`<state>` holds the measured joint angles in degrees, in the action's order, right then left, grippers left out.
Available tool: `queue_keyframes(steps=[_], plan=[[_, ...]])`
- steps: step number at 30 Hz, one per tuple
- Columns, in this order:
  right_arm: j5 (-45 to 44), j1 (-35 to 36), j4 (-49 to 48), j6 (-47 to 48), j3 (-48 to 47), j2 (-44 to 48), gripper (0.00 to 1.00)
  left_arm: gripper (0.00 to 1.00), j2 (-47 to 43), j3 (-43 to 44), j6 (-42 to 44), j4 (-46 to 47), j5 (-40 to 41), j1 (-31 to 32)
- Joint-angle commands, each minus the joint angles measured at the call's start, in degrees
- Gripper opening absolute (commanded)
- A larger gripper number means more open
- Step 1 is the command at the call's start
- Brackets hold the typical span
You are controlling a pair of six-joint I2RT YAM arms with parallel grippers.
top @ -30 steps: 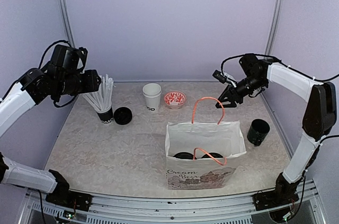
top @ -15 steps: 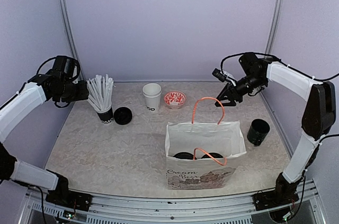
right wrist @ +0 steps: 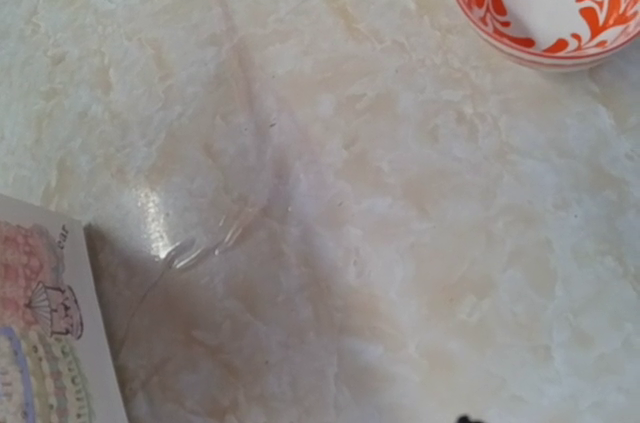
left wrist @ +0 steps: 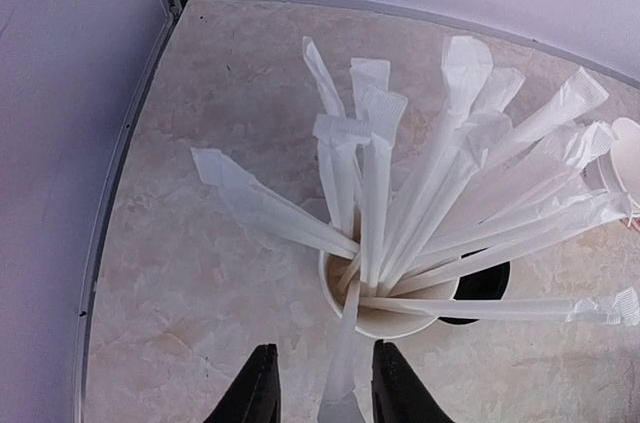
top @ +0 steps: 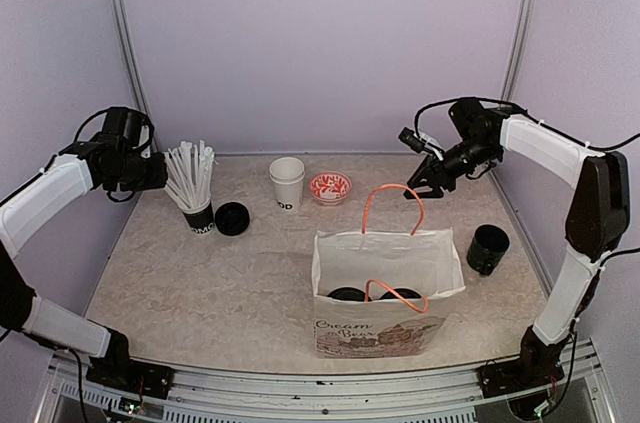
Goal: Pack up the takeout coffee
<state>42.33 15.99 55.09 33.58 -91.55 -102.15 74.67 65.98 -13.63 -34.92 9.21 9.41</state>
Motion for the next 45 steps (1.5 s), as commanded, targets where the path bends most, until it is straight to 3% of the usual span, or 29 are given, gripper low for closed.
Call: queue_keyframes(steps=[1,6,12,17,25,29,31,36,45], plan=[[0.2,-0.1,1.2,0.3,-1.7,-1.0,0.57,0.28,1.0,0.1,1.6,1.7,-0.5,-0.3],[0.2,-0.1,1.4,0.0,-1.8,-0.9,0.57,0.19,1.4,0.4,1.7,1.3,-0.8,-0.3],[-0.2,-0.1,1.5,-0.3,-1.8,-0.7,0.57,0.0,-0.3,4.7,1.1,-4.1,-2.3,-0.1],[-0.2,0.0,2.4,-0.8,-4.5,-2.2,0.57,0.0,-6.2,15.1,-0.9,-13.7,-1.0,2.3],[-0.1,0.5,3.9,-1.6,-7.4,-3.5,0.57,0.0,-6.9,33.8,-4.0,-22.9,-0.1,10.4],[0.1,0.5,4.6,-1.8,-9.0,-3.9,0.56,0.0,-6.0,42.2,-4.8,-22.1,-5.5,15.6],[0.0,0.5,4.8,-1.8,-9.2,-4.0,0.56,0.0,-5.9,43.7,-4.5,-19.6,-12.6,17.3],[-0.3,0.5,4.8,-2.2,-8.7,-3.5,0.56,0.0,-5.7,43.8,-4.6,-14.1,-27.1,21.5],[-0.9,0.5,4.5,-2.3,-7.4,-1.8,0.56,0.0,-4.3,39.4,-4.7,-9.9,-37.4,30.4]])
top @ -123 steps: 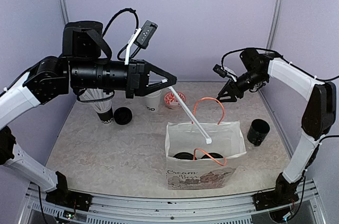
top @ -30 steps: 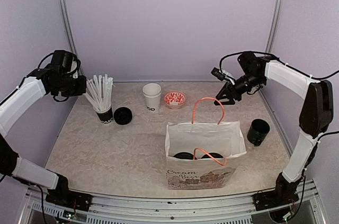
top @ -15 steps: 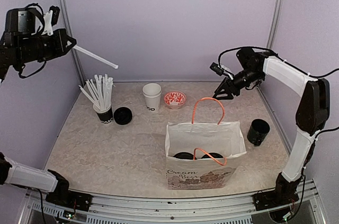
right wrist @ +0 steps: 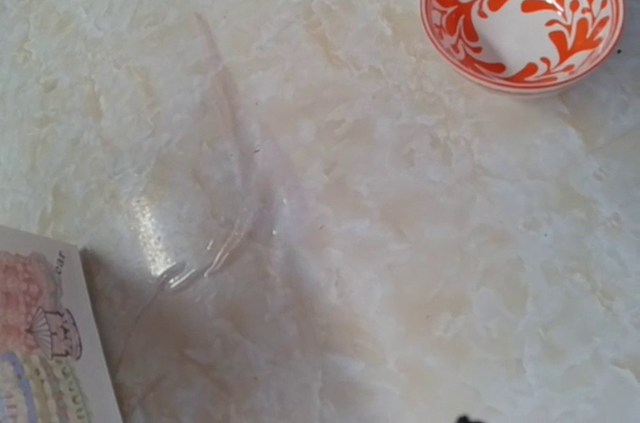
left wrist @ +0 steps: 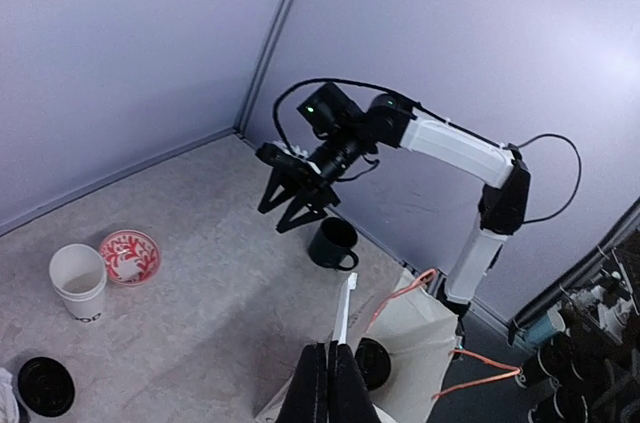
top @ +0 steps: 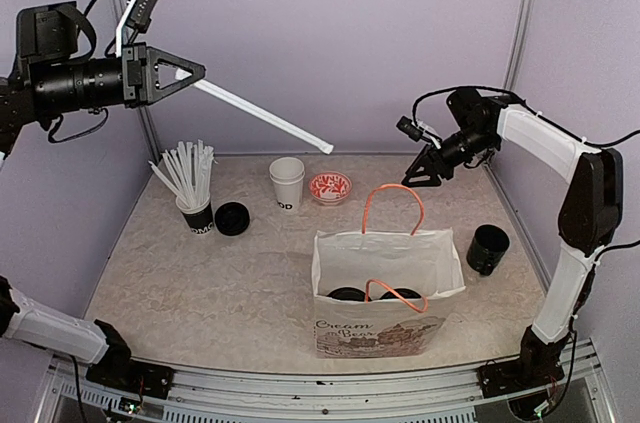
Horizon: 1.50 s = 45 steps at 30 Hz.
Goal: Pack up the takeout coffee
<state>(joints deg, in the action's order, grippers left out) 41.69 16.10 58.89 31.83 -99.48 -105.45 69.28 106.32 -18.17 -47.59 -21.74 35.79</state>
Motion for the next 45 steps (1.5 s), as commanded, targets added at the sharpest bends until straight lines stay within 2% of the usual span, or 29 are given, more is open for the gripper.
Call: queue_keyframes(steps=[1,11,16,21,25,31,37,45], plan=[[-0.3,0.4,0.6,-0.5,0.7,1.6,0.56,0.0,1.8,-0.9,0.1,2.6,-6.2,5.2],[-0.3,0.4,0.2,-0.5,2.0,2.9,0.57,0.0,6.0,-1.0,1.5,1.4,-7.7,14.2],[-0.2,0.4,-0.1,-0.3,2.8,3.2,0.57,0.0,9.4,-4.4,0.1,8.4,-8.9,17.7],[-0.1,0.4,-0.2,-0.2,3.1,3.3,0.56,0.0,14.2,-6.7,-1.3,17.7,-7.4,21.7],[-0.3,0.4,-0.1,0.0,3.4,3.5,0.56,0.0,18.6,-6.2,-0.1,20.2,-4.1,24.6],[-0.4,0.4,-0.4,0.3,4.5,4.0,0.57,0.0,26.2,-1.8,3.0,15.5,2.9,27.6],[-0.2,0.4,-0.7,0.4,4.8,3.5,0.57,0.0,31.7,-0.6,3.3,18.4,1.2,30.4],[-0.1,0.4,-0.6,0.5,4.7,3.6,0.57,0.0,37.2,2.9,6.8,15.8,4.5,33.4]])
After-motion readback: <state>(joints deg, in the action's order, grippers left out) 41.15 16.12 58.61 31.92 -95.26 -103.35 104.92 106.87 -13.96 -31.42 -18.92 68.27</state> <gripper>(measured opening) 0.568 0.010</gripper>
